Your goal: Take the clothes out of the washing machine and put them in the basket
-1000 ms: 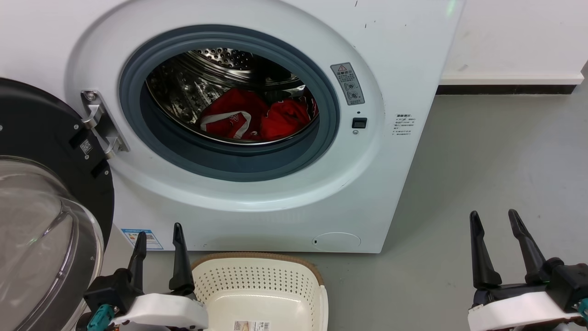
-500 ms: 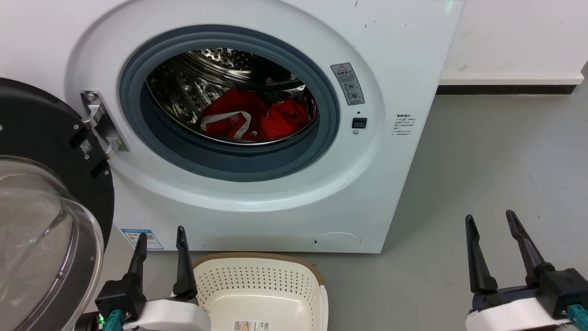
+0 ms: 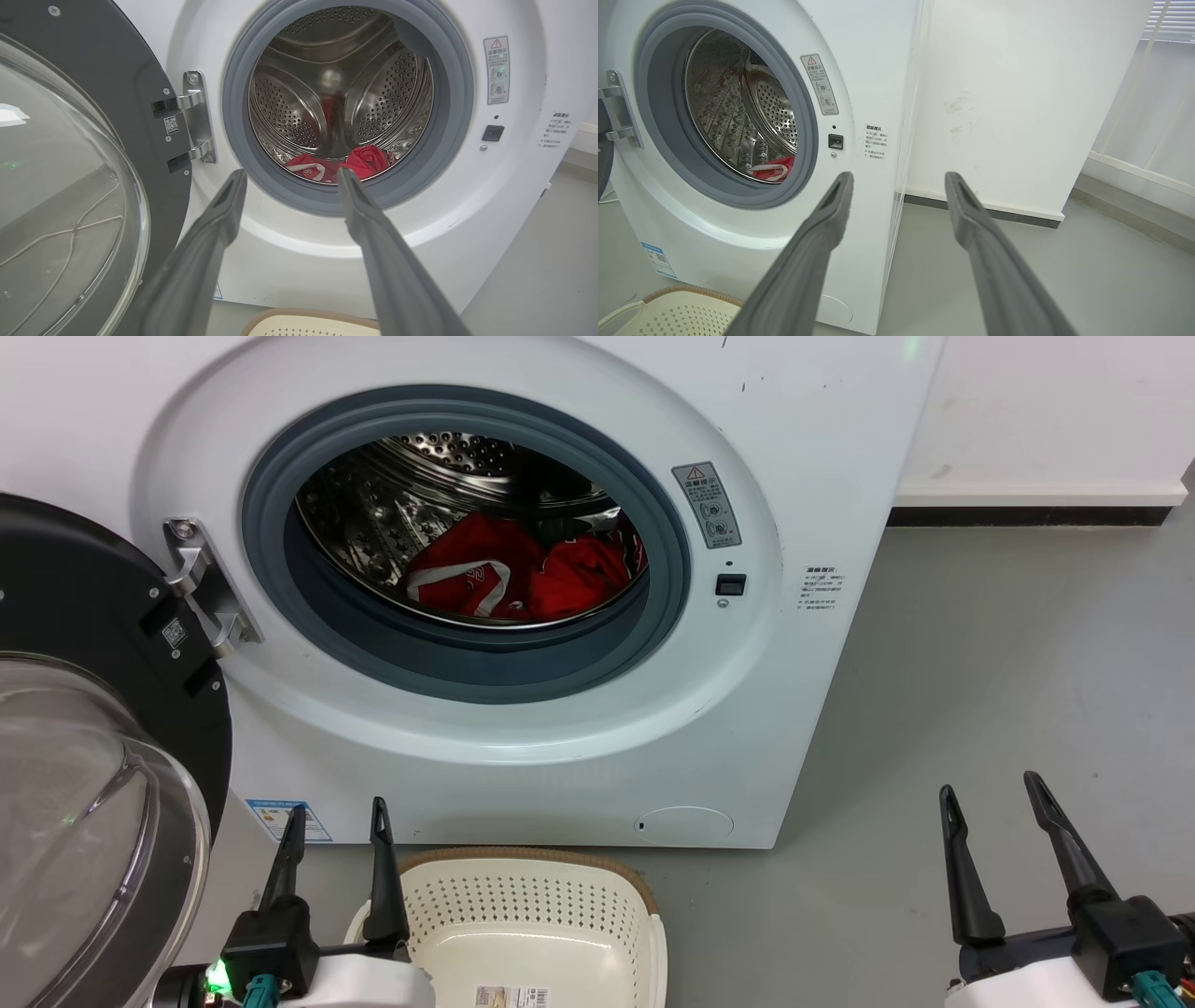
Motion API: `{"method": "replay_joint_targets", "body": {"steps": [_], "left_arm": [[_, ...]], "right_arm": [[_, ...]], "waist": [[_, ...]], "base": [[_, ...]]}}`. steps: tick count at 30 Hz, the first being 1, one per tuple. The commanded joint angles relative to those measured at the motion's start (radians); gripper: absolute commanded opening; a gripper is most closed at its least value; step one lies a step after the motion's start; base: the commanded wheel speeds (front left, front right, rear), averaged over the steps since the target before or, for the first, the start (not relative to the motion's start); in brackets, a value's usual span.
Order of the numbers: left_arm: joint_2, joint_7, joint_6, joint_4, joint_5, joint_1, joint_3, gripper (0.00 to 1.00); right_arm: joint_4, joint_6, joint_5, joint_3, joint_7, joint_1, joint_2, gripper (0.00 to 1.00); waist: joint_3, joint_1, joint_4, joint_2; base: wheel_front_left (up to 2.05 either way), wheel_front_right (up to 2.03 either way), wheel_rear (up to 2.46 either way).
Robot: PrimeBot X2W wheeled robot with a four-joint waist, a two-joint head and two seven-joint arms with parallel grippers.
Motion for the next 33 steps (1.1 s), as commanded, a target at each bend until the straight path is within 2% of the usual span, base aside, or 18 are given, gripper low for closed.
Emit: {"method": "replay_joint_targets", "body": {"steps": [1,23,29,33], "left_arm": [[0.002,-0.009,0.004,-0.003,0.018,0.012,0.001,1.00],[0.001,-0.006,0.003,0.024,0.011,0.011,0.007,1.00],[0.001,-0.006,-0.020,0.065,0.009,-0.047,0.008,1.00],[0.002,-0.006,-0.061,0.128,0.018,-0.135,0.012,1.00]], "right_arm": [[0.001,0.000,-0.018,0.000,-0.008,0.009,-0.002,1.00],[0.031,0.000,0.022,-0.006,-0.006,0.008,-0.002,1.00],[0.025,0.000,0.026,-0.001,-0.006,-0.009,-0.002,1.00],[0.020,0.000,0.027,0.005,-0.006,-0.029,-0.002,1.00]], "waist": [[0.000,-0.0001,0.000,-0.0001],[0.001,-0.0001,0.002,-0.0001],[0.027,-0.0001,-0.006,-0.0001],[0.063,-0.0001,-0.018,-0.0001]], "base": [[0.00,0.00,0.00],[0.00,0.00,0.00],[0.00,0.00,0.00],[0.00,0.00,0.00]]}}
